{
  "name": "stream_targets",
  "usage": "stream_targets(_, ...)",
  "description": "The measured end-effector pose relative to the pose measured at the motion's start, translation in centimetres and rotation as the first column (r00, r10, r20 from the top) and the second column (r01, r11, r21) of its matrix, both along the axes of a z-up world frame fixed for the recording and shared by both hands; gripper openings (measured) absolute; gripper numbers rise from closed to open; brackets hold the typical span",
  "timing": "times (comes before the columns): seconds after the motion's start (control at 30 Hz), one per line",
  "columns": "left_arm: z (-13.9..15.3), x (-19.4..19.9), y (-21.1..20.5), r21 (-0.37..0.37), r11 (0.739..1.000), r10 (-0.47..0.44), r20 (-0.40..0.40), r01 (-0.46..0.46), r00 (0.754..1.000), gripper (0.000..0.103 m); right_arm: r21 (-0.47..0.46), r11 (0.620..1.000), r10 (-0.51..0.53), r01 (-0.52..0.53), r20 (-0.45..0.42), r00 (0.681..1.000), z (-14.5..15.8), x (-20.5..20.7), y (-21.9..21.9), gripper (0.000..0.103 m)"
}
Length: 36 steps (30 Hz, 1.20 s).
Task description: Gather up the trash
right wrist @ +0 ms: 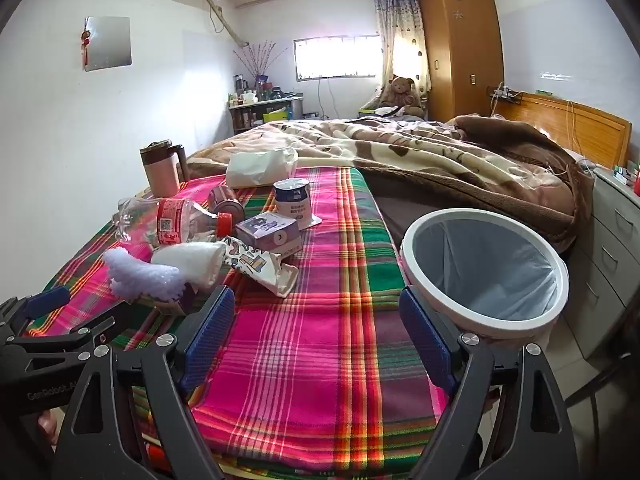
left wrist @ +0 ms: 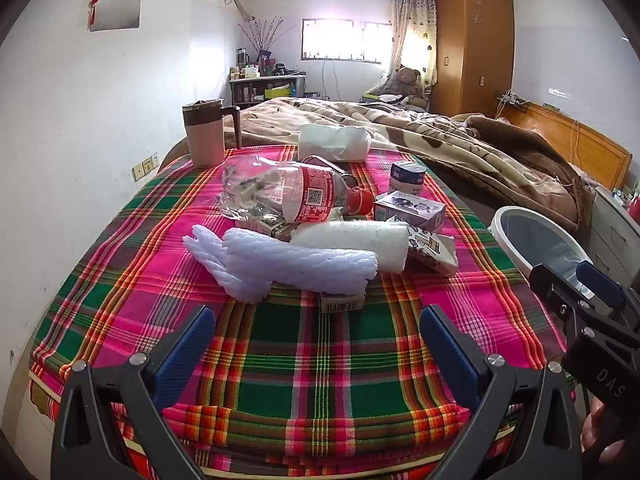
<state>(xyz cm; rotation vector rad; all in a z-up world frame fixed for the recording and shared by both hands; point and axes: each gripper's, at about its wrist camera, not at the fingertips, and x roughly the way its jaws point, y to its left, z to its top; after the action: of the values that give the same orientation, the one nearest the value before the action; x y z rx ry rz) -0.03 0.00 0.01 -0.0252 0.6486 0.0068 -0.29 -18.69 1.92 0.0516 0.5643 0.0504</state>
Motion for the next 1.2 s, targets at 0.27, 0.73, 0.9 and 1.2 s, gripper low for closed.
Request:
stream_targets(0.27,0.06,-0.11,-0.08,-0.001,1.000,-0.003,-0.002,0.003,1.000,0.103,-0.001,1.000,-0.004,0.004,0.006,1.000,-0.01,-0.11,0.14,0.086)
stream_targets(0.73,-0.04,0.00,0.30,-0.005,1.000,0.000,-0.006,0.000,1.000,0.103,-0.002,1.000,0.001,-0.001,0.010,1.000,0.08,-0.27,0.25,0.086)
stream_targets(0.9,0.22,-0.11,0.46,-0.007,1.000,0.000,-0.007,0.000,1.000,0.103,-0.004,1.000,-0.001,0.001,0.010,1.000,0.13,-0.25,0.25,0.086)
stream_targets(1.2,0.17,-0.10,0.41,-0.007,1.000,0.000,-0.007,0.000,1.000,0.103,-0.008,1.000,-0.001,0.001,0.010,1.000,0.09,-0.20,0.21,0.086)
